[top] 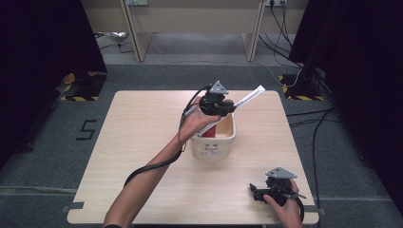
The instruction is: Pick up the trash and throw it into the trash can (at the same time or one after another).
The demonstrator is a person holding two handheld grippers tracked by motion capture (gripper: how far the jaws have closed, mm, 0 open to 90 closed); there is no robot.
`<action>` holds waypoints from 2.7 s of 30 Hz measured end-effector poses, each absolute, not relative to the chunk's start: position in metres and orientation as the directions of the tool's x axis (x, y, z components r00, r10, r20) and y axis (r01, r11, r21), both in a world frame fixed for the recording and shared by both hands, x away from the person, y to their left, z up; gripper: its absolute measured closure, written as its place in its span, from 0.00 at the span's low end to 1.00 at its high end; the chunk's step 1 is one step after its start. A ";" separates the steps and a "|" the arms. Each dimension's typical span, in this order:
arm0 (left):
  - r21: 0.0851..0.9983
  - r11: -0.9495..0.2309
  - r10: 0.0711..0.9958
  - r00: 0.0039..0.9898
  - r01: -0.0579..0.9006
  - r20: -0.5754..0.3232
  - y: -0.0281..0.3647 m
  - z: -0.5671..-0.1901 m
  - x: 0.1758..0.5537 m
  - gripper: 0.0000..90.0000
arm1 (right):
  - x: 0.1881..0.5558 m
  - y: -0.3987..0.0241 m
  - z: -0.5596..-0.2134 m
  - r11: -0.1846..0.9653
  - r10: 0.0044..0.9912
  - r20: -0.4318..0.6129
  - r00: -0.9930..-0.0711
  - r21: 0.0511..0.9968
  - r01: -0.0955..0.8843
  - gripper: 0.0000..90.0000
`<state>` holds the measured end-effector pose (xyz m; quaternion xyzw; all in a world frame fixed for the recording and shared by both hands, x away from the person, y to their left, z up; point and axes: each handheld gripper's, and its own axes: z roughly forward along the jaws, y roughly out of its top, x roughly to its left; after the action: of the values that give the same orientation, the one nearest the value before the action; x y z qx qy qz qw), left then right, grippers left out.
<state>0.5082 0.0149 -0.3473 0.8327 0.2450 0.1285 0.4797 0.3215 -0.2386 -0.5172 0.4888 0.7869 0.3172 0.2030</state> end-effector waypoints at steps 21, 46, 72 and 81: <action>0.857 -0.445 0.507 0.862 0.258 0.004 0.014 -0.352 0.506 0.88 | 0.404 -0.246 -0.417 0.096 0.861 0.196 -0.469 0.843 0.529 0.17; 0.856 -0.479 0.467 0.882 0.193 0.063 0.009 -0.351 0.497 0.87 | 0.493 -0.226 -0.368 -0.096 0.790 0.397 -0.467 0.832 0.546 0.27; 0.834 -0.500 0.462 0.887 0.233 0.029 0.016 -0.340 0.493 0.80 | 0.495 -0.220 -0.362 -0.288 0.606 0.590 -0.533 0.788 0.545 0.75; 0.818 -0.514 0.487 0.873 0.258 0.031 0.016 -0.328 0.493 0.87 | 0.493 -0.223 -0.362 -0.367 0.523 0.658 -0.542 0.748 0.554 0.79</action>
<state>0.4933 0.0159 -0.3283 0.8603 0.2164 0.1296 0.4429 0.4929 -0.2233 -0.3618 0.4784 0.5626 0.6741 -0.0114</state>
